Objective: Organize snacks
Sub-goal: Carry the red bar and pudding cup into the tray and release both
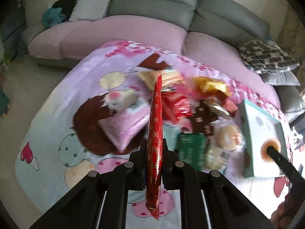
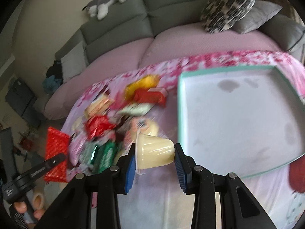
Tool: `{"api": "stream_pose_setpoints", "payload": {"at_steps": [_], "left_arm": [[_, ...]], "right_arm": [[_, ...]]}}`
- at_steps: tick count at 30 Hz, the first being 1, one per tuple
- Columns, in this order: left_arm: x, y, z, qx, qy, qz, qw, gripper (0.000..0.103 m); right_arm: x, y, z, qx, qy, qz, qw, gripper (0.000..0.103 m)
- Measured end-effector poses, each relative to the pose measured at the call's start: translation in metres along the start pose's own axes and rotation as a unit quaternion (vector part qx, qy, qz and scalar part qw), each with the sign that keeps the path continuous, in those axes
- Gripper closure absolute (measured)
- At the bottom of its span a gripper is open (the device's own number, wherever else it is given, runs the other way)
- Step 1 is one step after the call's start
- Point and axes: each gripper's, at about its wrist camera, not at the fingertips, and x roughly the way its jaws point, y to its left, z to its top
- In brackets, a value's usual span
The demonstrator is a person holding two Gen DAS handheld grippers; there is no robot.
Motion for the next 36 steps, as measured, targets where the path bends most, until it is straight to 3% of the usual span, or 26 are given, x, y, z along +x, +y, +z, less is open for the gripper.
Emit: {"api": "stream_pose_setpoints", "payload": {"at_steps": [6, 9, 16, 20, 25, 33, 36], "left_arm": [[0.002, -0.071, 0.001, 0.073, 0.023, -0.042, 0.9962, 0.091], [0.007, -0.114, 0.004, 0.113, 0.035, -0.066, 0.9909, 0.091], [0.033, -0.216, 0.018, 0.168, 0.056, -0.139, 0.9743, 0.091], [0.059, -0.255, 0.021, 0.167, 0.073, -0.179, 0.9668, 0.091], [0.084, -0.279, 0.025, 0.161, 0.077, -0.198, 0.9638, 0.091], [0.102, -0.284, 0.025, 0.169, 0.083, -0.163, 0.9684, 0.09], [0.097, -0.28, 0.026, 0.158, 0.088, -0.172, 0.9684, 0.083]], "right_arm": [[-0.023, -0.073, 0.027, 0.068, -0.047, -0.099, 0.992, 0.063], [-0.024, -0.097, 0.035, 0.099, -0.057, -0.129, 0.985, 0.063], [-0.016, -0.131, 0.043, 0.133, -0.052, -0.153, 0.978, 0.063], [-0.009, -0.145, 0.047, 0.135, -0.053, -0.164, 0.976, 0.063], [-0.001, -0.16, 0.054, 0.131, -0.057, -0.185, 0.972, 0.063], [0.009, -0.177, 0.057, 0.149, -0.043, -0.193, 0.969, 0.063], [0.009, -0.177, 0.056, 0.148, -0.041, -0.192, 0.969, 0.063]]}}
